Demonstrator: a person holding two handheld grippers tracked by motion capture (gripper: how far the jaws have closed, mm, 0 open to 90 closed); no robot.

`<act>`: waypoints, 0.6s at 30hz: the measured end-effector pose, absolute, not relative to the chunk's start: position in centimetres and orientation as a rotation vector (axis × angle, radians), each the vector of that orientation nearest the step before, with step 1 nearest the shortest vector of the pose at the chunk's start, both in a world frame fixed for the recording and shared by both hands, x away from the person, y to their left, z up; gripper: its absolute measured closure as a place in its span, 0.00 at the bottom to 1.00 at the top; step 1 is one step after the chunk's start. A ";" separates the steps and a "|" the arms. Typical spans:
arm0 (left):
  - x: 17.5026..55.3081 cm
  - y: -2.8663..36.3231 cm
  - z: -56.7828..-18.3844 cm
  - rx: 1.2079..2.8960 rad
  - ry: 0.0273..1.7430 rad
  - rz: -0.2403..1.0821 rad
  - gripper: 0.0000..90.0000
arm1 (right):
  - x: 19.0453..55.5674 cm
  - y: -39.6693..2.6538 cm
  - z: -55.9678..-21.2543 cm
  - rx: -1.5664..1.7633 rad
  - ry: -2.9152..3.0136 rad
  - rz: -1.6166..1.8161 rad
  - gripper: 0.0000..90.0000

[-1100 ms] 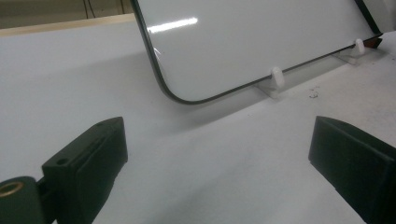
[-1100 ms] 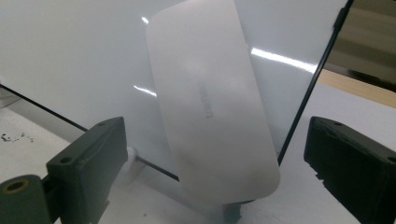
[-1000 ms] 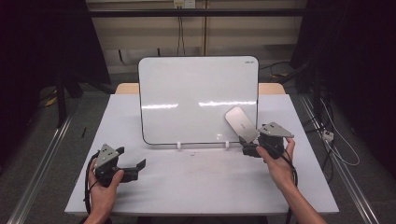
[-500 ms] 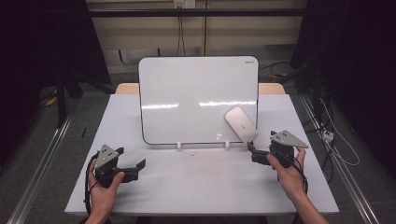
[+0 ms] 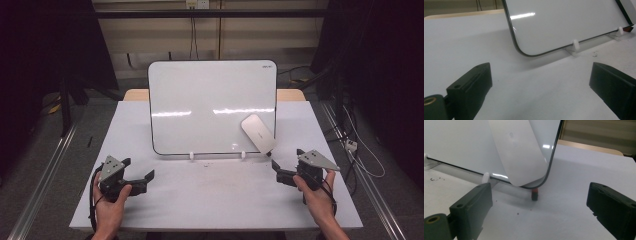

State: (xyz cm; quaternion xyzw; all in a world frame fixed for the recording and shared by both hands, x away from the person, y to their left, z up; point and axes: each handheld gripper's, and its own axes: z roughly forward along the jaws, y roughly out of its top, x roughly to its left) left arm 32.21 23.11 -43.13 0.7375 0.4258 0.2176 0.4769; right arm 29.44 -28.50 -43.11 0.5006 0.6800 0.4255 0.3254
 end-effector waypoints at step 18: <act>31.5 23.2 -43.1 1.788 1.051 0.531 0.05 | 27.8 -29.6 -45.4 1.339 1.775 1.101 0.07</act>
